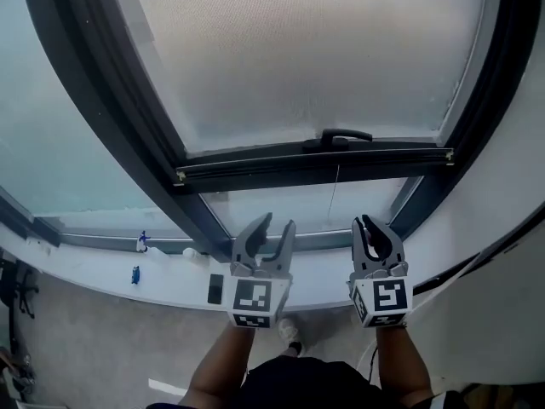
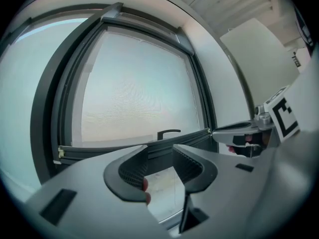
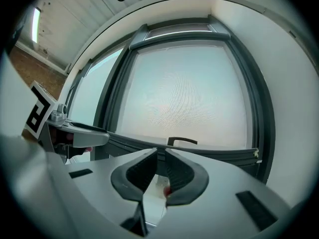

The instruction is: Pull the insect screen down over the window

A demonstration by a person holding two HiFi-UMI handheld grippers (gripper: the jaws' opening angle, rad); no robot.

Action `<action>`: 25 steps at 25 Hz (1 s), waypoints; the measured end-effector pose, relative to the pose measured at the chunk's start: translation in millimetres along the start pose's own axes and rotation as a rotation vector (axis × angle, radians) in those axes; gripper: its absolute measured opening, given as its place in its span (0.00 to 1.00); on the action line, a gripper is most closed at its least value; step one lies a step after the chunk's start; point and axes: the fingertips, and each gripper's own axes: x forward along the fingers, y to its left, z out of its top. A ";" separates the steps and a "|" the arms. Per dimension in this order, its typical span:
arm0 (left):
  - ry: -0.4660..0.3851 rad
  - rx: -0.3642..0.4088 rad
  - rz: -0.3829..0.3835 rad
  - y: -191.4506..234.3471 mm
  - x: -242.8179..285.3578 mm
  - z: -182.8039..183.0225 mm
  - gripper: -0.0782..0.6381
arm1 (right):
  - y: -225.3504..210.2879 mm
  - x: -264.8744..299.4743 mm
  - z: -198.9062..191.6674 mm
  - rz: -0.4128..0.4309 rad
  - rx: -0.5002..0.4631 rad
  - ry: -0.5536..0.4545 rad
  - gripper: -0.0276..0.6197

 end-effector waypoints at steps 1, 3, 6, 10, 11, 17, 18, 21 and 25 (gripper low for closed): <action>0.000 0.004 0.013 -6.0 -8.3 0.5 0.31 | 0.3 -9.6 0.4 0.003 -0.003 -0.005 0.11; 0.006 0.013 0.041 -18.3 -26.0 0.3 0.29 | 1.2 -30.1 0.7 0.009 -0.014 -0.011 0.09; 0.029 0.027 0.081 -36.0 -53.8 -3.8 0.26 | 2.1 -63.5 -0.7 0.019 0.002 -0.025 0.07; 0.032 0.032 0.134 -54.5 -91.9 -5.4 0.17 | 4.8 -109.6 2.0 0.007 0.010 -0.059 0.05; 0.032 0.032 0.138 -61.3 -101.5 -5.6 0.15 | 5.8 -121.2 1.9 0.003 0.000 -0.060 0.05; 0.003 0.018 0.159 -102.8 -161.9 0.7 0.11 | 17.8 -186.4 0.9 0.014 0.000 -0.068 0.05; 0.001 0.018 0.162 -108.8 -170.7 1.4 0.11 | 20.4 -195.9 0.6 0.016 0.001 -0.069 0.05; -0.003 0.019 0.177 -124.5 -194.3 6.0 0.11 | 26.7 -220.1 0.6 0.029 0.001 -0.065 0.05; -0.002 0.006 0.200 -136.4 -218.6 9.7 0.11 | 35.2 -244.2 1.4 0.046 0.007 -0.056 0.05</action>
